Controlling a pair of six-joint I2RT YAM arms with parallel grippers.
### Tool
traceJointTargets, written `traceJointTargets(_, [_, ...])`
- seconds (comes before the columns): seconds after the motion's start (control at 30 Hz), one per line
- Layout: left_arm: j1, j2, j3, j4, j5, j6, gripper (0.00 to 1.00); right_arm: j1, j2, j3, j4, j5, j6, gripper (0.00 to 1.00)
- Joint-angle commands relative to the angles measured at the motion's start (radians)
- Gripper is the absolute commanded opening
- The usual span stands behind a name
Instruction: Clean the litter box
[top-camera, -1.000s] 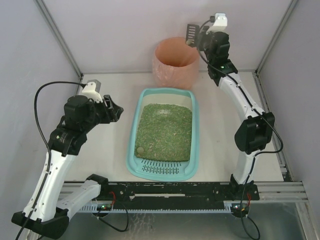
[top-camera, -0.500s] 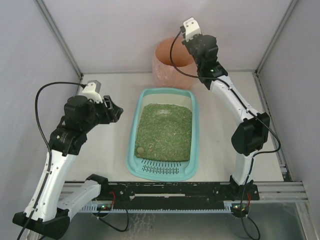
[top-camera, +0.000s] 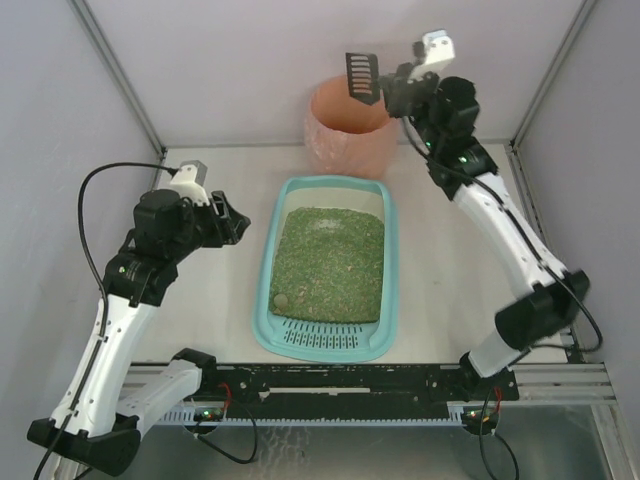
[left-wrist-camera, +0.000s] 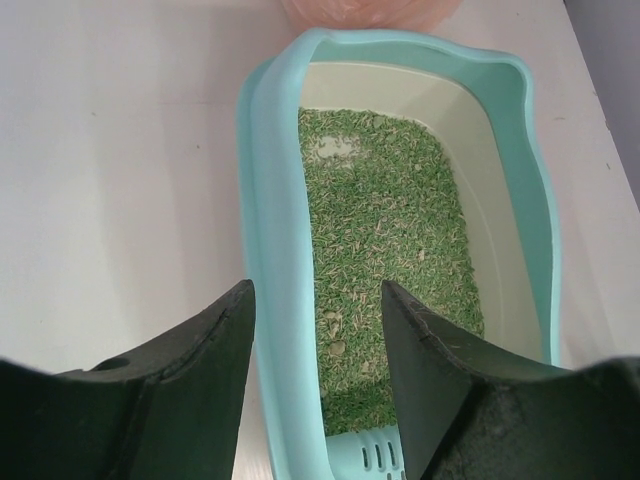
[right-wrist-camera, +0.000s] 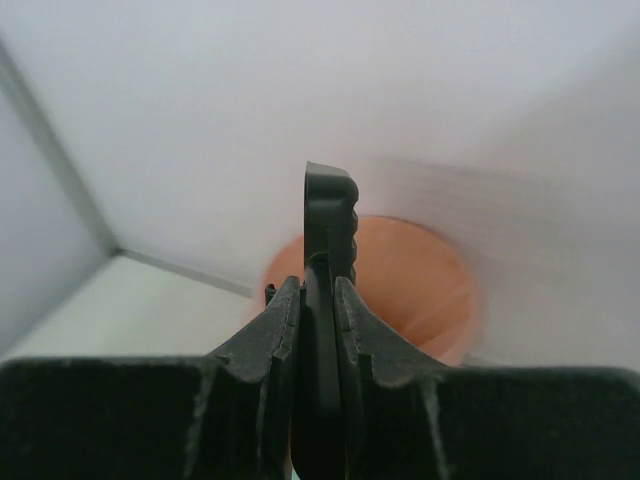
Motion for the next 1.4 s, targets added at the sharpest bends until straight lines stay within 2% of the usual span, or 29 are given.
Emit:
traceJointTargets(0.0, [0.007,0.000,-0.055,0.081,0.061,-0.010,0.57,0.022,-0.239,-0.129,-0.106,-0.096,0.385,0.00])
traceJointTargets(0.13, [0.007,-0.014,-0.101,0.117,0.085,-0.008,0.57,0.163,-0.437,-0.362,-0.198,-0.006,0.433,0.00])
traceJointTargets(0.23, [0.007,-0.011,-0.127,0.125,0.108,-0.013,0.57,0.273,-0.533,-0.439,-0.326,0.038,0.460,0.00])
traceJointTargets(0.33, [0.005,-0.007,-0.159,0.136,0.123,-0.024,0.56,0.369,-0.560,-0.479,-0.458,0.102,0.471,0.00])
traceJointTargets(0.53, [-0.027,0.008,-0.213,0.168,0.153,0.024,0.56,0.494,-0.519,-0.543,-0.521,0.193,0.577,0.00])
traceJointTargets(0.8, [-0.047,0.029,-0.235,0.157,0.144,0.065,0.55,0.585,-0.357,-0.571,-0.525,0.254,0.692,0.00])
traceJointTargets(1.13, [-0.088,0.051,-0.267,0.139,0.121,0.078,0.53,0.670,-0.268,-0.571,-0.595,0.429,0.705,0.00])
traceJointTargets(1.37, [-0.113,0.065,-0.298,0.144,0.114,0.062,0.49,0.681,-0.245,-0.571,-0.611,0.363,0.712,0.00])
